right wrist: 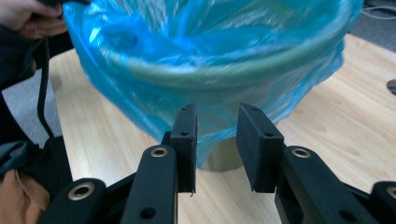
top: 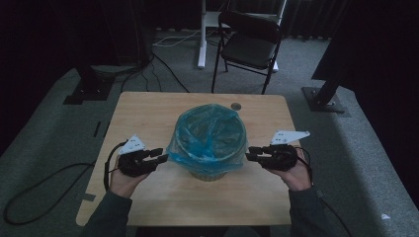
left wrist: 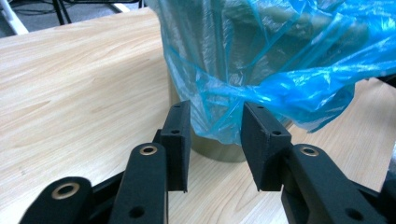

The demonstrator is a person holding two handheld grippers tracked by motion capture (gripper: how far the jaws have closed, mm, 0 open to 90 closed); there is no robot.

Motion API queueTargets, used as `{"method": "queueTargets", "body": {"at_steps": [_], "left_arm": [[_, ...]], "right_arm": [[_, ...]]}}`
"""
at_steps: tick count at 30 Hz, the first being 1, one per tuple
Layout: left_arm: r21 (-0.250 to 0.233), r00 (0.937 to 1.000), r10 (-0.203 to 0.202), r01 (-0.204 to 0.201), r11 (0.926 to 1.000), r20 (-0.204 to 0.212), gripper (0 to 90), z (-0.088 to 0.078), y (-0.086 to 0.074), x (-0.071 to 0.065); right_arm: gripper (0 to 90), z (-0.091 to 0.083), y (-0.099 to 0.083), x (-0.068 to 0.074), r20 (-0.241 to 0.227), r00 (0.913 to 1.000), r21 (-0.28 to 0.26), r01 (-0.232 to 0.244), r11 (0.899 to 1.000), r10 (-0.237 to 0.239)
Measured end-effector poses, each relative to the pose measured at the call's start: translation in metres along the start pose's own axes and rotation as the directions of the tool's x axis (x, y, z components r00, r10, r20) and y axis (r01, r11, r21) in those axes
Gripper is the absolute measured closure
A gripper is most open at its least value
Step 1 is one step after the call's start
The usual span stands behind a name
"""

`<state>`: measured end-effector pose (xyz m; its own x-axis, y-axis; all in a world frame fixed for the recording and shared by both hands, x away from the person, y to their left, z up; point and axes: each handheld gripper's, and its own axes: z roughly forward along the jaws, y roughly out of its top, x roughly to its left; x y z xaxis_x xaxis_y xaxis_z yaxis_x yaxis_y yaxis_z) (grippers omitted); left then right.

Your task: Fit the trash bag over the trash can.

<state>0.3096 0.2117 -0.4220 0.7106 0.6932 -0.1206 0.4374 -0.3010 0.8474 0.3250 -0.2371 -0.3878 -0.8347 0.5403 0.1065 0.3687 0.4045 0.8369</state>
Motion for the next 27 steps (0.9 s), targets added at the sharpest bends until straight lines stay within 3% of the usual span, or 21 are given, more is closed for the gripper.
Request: {"method": "queueTargets", "body": {"at_steps": [8,13,19,27], "left_arm": [[0.011,0.9994,-0.017,0.018,0.9998,-0.031,61.2,-0.007,-0.009,0.007],[-0.011,0.9987,-0.027,0.027,0.9996,-0.043,61.2,-0.013,-0.008,0.012],[-0.052,0.9991,-0.014,0.012,0.9986,-0.041,60.6,-0.014,0.010,0.011],[-0.108,0.9991,0.014,-0.019,0.9940,-0.040,60.5,-0.006,0.048,0.010]], "right_arm": [[67.1,-0.001,0.009,0.001,0.019,0.9998,-0.027,0.000,1.000,0.000],[67.1,0.000,0.011,0.000,0.030,0.9995,-0.036,-0.003,0.999,0.004],[67.1,0.004,0.017,-0.005,0.047,0.9986,-0.052,-0.019,0.998,0.022],[68.7,0.011,0.029,-0.014,0.084,0.9955,-0.078,-0.038,0.996,0.045]]}}
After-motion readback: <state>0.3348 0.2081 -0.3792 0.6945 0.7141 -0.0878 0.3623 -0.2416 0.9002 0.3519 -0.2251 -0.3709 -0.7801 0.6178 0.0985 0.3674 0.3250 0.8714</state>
